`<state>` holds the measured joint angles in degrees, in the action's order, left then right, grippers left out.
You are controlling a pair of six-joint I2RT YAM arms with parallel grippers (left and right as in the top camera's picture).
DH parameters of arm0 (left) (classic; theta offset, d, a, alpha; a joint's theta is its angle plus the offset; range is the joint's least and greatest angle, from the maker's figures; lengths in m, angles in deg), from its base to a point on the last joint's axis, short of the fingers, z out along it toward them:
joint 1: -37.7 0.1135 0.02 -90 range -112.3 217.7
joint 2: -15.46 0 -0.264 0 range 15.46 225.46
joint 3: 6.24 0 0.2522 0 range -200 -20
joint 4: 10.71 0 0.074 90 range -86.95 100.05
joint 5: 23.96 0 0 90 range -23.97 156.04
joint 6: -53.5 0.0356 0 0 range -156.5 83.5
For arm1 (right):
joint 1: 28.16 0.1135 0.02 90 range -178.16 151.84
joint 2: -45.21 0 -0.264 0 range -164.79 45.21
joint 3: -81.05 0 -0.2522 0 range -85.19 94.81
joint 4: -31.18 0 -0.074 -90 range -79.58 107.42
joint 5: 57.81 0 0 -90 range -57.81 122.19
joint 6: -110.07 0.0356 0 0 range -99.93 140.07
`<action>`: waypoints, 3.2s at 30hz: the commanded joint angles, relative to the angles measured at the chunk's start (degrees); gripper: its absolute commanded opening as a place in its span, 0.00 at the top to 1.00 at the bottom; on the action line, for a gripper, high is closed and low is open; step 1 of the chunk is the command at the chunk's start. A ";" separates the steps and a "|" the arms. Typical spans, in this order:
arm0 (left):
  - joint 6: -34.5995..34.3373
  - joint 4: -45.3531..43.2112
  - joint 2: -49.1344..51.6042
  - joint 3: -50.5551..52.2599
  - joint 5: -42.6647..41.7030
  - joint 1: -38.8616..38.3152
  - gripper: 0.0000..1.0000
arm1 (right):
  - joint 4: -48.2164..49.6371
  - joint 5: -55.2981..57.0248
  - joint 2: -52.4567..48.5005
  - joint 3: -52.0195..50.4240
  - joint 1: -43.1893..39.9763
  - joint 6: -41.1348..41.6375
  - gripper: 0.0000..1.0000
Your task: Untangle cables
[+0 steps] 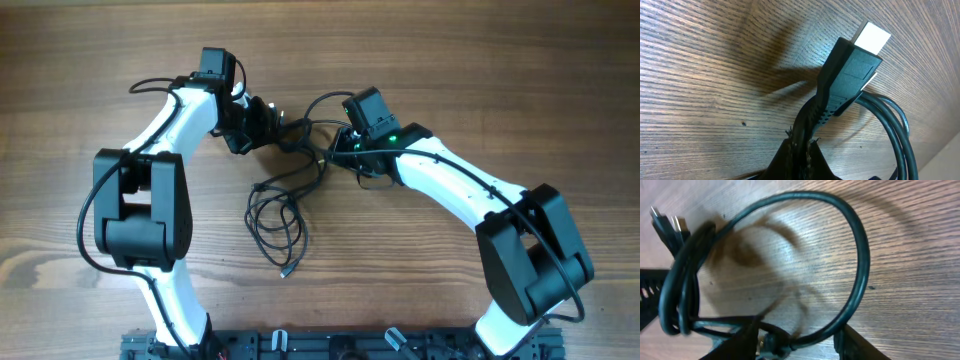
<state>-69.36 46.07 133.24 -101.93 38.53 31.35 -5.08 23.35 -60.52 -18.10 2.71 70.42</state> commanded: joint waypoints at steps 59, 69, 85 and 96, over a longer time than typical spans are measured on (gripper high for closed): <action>1.14 0.24 0.63 0.39 0.09 2.51 0.80 | -15.63 -1.97 20.70 -0.04 -12.87 -14.32 0.96; 1.11 0.24 0.63 0.39 -1.20 2.54 0.80 | -13.29 -3.34 11.21 -0.04 -11.76 -14.34 0.96; 1.14 1.11 0.61 0.37 -9.14 5.31 0.82 | -12.20 -3.32 10.80 -0.04 -11.76 -15.80 0.95; 1.07 -0.20 0.63 0.39 -8.87 3.06 0.76 | -10.32 -5.57 9.53 -0.04 -11.74 -15.72 0.88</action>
<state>-68.69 46.23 133.33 -101.91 30.53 35.28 -16.43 20.40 -49.31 -18.10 -9.18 55.71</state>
